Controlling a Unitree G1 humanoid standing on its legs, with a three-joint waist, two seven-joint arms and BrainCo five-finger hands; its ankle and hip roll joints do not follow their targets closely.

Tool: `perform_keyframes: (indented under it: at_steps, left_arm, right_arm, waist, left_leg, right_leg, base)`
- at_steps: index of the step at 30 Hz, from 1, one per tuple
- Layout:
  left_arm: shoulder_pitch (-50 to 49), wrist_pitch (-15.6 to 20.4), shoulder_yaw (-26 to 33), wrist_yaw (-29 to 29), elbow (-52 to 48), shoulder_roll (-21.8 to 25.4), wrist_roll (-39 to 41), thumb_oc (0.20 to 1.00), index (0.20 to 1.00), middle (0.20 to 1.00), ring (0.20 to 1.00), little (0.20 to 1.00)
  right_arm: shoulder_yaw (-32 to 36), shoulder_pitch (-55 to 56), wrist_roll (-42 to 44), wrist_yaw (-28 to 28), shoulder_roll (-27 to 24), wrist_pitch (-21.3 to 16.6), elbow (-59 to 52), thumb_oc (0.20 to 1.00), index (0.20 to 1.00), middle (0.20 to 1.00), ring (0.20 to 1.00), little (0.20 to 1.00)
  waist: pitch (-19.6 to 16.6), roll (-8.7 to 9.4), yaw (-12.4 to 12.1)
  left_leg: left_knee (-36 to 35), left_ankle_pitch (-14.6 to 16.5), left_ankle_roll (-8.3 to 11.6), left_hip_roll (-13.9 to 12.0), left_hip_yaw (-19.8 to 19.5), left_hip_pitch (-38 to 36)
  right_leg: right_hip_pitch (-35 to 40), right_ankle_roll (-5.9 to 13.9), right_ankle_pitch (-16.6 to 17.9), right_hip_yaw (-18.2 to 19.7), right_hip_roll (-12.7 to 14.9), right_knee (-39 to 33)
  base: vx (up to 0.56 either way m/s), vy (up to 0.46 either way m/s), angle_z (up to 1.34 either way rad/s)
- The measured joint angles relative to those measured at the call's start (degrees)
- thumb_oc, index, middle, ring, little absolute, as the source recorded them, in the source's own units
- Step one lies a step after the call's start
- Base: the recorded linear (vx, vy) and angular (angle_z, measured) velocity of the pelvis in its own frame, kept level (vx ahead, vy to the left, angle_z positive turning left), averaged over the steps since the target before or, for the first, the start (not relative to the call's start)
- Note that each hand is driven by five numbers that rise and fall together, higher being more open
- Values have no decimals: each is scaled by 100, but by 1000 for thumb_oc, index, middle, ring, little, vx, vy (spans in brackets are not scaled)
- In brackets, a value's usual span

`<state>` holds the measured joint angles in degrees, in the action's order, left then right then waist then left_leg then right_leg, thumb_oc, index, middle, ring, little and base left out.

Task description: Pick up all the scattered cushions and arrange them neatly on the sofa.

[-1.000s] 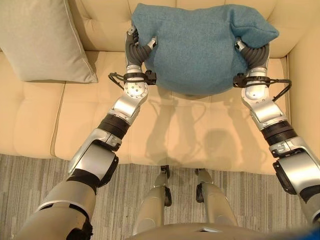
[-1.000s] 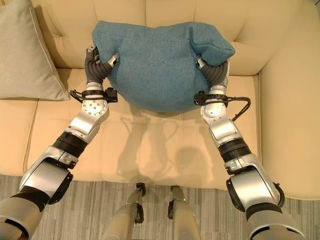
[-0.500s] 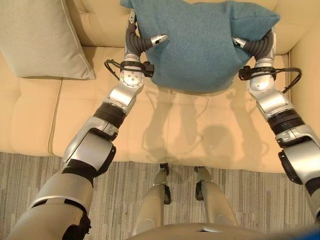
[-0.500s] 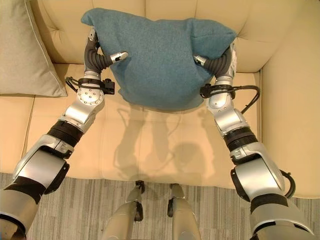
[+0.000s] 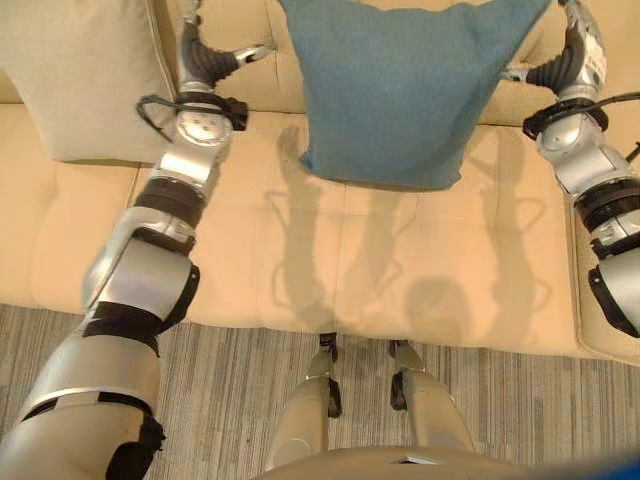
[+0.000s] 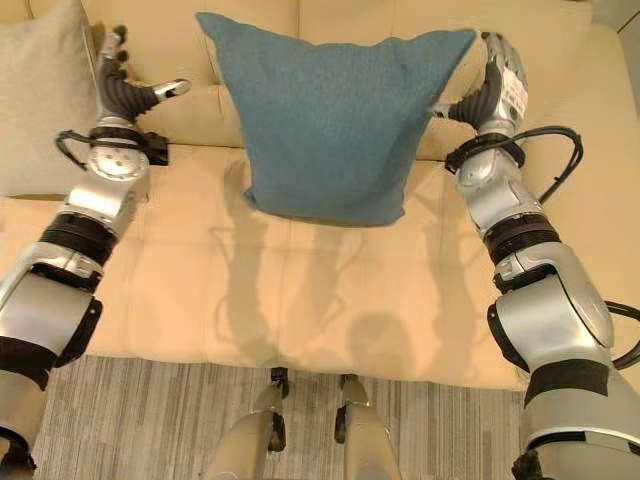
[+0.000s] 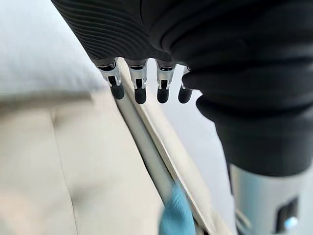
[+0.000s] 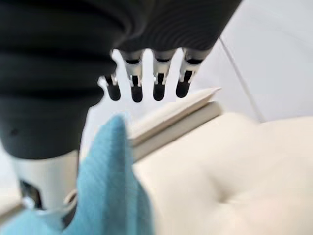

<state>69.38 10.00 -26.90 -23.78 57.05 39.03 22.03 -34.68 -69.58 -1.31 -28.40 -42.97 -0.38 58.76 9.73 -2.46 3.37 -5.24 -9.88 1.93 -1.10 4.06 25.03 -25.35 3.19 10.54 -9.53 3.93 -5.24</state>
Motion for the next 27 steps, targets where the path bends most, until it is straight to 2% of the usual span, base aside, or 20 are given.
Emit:
perform_keyframes:
  at_steps: [3, 5, 6, 8, 10, 11, 12, 14, 16, 19, 20, 24, 27]
  left_arm:
    - [-254, -48, 70, 94, -200, 344, -5, 1000, 1000, 1000, 1000, 1000]
    - [-742, -63, 280, 141, -682, 462, -22, 1000, 1000, 1000, 1000, 1000]
    - [-1220, -89, 460, 153, -1147, 478, -37, 1000, 1000, 1000, 1000, 1000]
    - [-2990, 12, 1125, 249, -3113, 589, -273, 1000, 1000, 1000, 1000, 1000]
    - [-3758, 42, 1143, 333, -3326, 422, -481, 1000, 1000, 1000, 1000, 1000]
    - [-4172, 22, 1293, 377, -3503, 414, -541, 1000, 1000, 1000, 1000, 1000]
    - [-5071, 72, 1833, 398, -3965, 160, -707, 1000, 1000, 1000, 1000, 1000]
    - [-5852, 22, 2078, 526, -4070, -151, -816, 1000, 1000, 1000, 1000, 1000]
    - [-6306, -83, 2032, 641, -3997, -243, -840, 1000, 1000, 1000, 1000, 1000]
    - [-7096, -93, 2388, 881, -3812, -936, -1200, 1000, 1000, 1000, 1000, 1000]
    - [-7249, -208, 2329, 1000, -3570, -1072, -1228, 1000, 1000, 1000, 1000, 1000]
    - [-7781, -233, 2333, 1297, -2976, -1596, -1444, 1000, 1000, 1000, 1000, 1000]
    - [-8265, -274, 2018, 1517, -1780, -2034, -1728, 1000, 1000, 1000, 1000, 1000]
  right_arm:
    - [267, 350, 18, 103, -418, 76, -122, 1000, 1000, 1000, 1000, 1000]
    - [324, 715, 5, 182, -648, 69, -428, 1000, 1000, 1000, 1000, 1000]
    - [602, 1190, -1, 264, -747, 86, -765, 1000, 1000, 1000, 1000, 1000]
    - [1658, 2944, -106, 371, -902, -36, -2409, 1000, 1000, 1000, 1000, 1000]
    - [1721, 3625, -237, 483, -814, -8, -2456, 1000, 1000, 1000, 1000, 1000]
    - [1925, 3990, -251, 555, -711, -10, -2639, 1000, 1000, 1000, 1000, 1000]
    - [2497, 4894, -507, 631, -538, -138, -3119, 1000, 1000, 1000, 1000, 1000]
    - [2777, 5743, -749, 833, -405, -130, -3359, 1000, 1000, 1000, 1000, 1000]
    - [2836, 6120, -919, 984, -306, -128, -3301, 1000, 1000, 1000, 1000, 1000]
    - [3386, 6777, -1151, 1123, 609, -228, -3189, 1000, 1000, 1000, 1000, 1000]
    - [3243, 6901, -1160, 1269, 762, -221, -3005, 1000, 1000, 1000, 1000, 1000]
    - [2811, 7203, -1483, 1481, 1220, -292, -2386, 1000, 1000, 1000, 1000, 1000]
    - [2285, 7398, -1736, 1682, 1608, -383, -1126, 1000, 1000, 1000, 1000, 1000]
  waist:
    - [-1, 2, -52]
    - [-3, 6, -57]
    - [0, 13, -65]
    - [9, 68, -41]
    - [-48, 157, -59]
    - [-80, 206, -67]
    - [-130, 287, -48]
    - [-191, 367, -70]
    - [-276, 438, -56]
    - [-415, 504, -46]
    - [-457, 495, -47]
    - [-656, 341, -64]
    - [-857, 199, -117]
  left_leg:
    - [0, 0, 0, 3, -7, -44]
    - [0, 0, -1, 3, -8, -131]
    - [0, 3, 4, 0, -13, -215]
    - [-4, 75, 97, -2, -21, -578]
    - [-4, 135, 175, -2, 2, -921]
    - [-6, 213, 247, -24, 3, -1018]
    - [-7, 318, 246, -75, 3, -1190]
    - [-9, 364, 192, -95, -3, -1371]
    - [-10, 416, 195, -96, 6, -1444]
    - [-27, 466, 161, -99, 18, -1684]
    - [-38, 490, 125, -92, 37, -1795]
    - [-38, 511, 92, -87, 67, -1963]
    - [-40, 600, -12, -107, 149, -2222]
  right_leg:
    - [55, 1, -1, -4, 0, 1]
    - [155, 3, -3, -20, 1, 1]
    - [255, 32, -28, -40, 1, 2]
    - [638, 76, -156, -58, 8, 0]
    - [994, 152, -282, -52, 11, -1]
    - [1086, 118, -328, -53, -2, -2]
    - [1253, 92, -355, -54, -57, -2]
    - [1436, 113, -419, -53, -75, -5]
    - [1510, 87, -461, -53, -76, -4]
    - [1739, 75, -483, -41, -79, -10]
    - [1833, 54, -513, 5, -78, -18]
    - [1987, 56, -513, 31, -72, -30]
    - [2205, 10, -561, 94, -91, -34]
  base:
    - [12, 1, 1]
    - [109, -15, 4]
    - [127, -23, 10]
    - [97, -11, 10]
    - [121, -8, 2]
    - [125, -11, -1]
    - [93, -9, -2]
    - [62, -10, 0]
    - [18, -8, 0]
    - [-7, -7, -2]
    - [-29, -29, -12]
    - [-29, -17, -7]
    - [-29, -16, -13]
